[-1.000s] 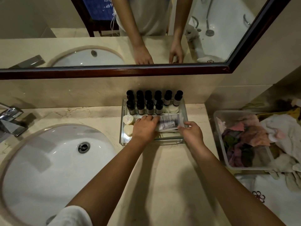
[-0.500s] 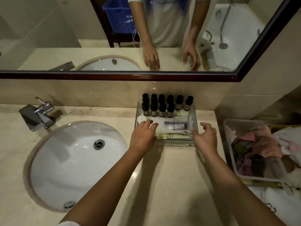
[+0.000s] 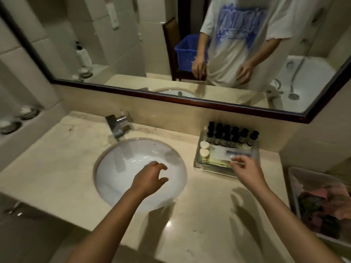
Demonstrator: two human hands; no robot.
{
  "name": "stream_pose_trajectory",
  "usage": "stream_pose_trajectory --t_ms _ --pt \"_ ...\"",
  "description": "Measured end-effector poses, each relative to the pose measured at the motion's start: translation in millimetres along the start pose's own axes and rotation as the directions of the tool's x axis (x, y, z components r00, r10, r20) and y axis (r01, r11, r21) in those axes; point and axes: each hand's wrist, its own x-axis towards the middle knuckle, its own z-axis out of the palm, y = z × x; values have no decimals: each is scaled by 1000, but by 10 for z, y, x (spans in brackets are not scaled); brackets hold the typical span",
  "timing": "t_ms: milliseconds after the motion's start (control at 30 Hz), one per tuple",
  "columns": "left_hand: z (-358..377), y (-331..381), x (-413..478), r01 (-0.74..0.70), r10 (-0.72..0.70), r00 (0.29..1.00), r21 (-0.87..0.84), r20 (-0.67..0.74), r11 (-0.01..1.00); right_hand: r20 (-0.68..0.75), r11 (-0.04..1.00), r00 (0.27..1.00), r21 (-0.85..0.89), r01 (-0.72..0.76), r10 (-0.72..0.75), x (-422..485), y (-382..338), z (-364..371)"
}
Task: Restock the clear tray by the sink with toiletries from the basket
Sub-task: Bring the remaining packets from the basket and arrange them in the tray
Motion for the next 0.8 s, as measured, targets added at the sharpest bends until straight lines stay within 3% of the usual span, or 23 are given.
stream_pose_trajectory --t_ms 200,367,533,667,800 --pt "-222 -1037 -1402 273 -295 950 -179 -105 945 221 980 956 -20 200 -191 -646 -778 903" --pt "-261 -1769 -3108 490 -557 804 -299 -207 819 444 927 823 47 373 -354 -1676 -1513 1857" --pt "134 -1986 -4835 673 -791 571 -425 -222 605 684 840 558 152 521 -470 -2997 -2102 2787" --pt "568 -1851 -5842 743 -915 367 -537 -171 398 798 680 235 271 682 -554 -4063 -2383 3333" --pt "917 -1609 -6497 721 -985 158 -672 -76 168 847 579 -22 382 720 -532 -4925 -2483 3636"
